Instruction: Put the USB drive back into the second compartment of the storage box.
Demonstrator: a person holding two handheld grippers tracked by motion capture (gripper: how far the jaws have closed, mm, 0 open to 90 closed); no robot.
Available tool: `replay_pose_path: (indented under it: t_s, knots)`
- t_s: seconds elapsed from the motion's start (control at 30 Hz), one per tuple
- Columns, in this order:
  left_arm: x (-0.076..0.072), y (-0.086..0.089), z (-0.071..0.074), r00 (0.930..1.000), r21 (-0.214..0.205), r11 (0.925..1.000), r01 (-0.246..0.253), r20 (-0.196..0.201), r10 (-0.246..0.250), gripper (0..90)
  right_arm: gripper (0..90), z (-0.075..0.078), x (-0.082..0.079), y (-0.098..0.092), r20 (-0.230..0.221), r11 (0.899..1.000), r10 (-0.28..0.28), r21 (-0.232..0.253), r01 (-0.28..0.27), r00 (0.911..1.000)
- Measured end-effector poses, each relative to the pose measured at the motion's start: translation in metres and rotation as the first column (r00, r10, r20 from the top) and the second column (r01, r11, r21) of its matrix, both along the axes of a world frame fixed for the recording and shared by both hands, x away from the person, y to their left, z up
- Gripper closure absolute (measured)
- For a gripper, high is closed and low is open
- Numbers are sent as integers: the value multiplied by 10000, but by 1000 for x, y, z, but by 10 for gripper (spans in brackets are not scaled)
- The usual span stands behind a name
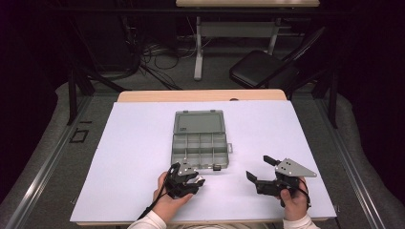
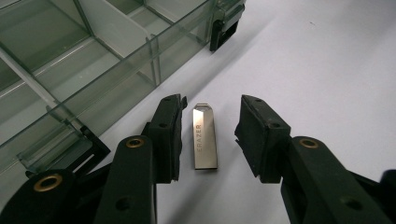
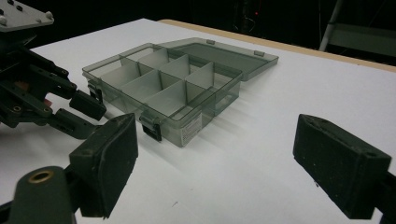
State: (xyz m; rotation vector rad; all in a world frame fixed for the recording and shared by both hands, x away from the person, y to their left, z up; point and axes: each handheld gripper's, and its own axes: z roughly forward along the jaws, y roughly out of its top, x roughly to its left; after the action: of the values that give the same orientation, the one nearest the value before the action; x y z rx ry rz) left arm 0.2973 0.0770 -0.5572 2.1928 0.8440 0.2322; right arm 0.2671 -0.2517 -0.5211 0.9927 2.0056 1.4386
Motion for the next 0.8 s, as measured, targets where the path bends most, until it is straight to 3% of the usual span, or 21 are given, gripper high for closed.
replay_pose_path:
  t_s: [0.8]
  knots:
    - [0, -1, -4, 9997, 344, 9994, 104, 206, -111, 715, 139, -1, 0, 1, -53, 10000, -1, -13, 1, 10000]
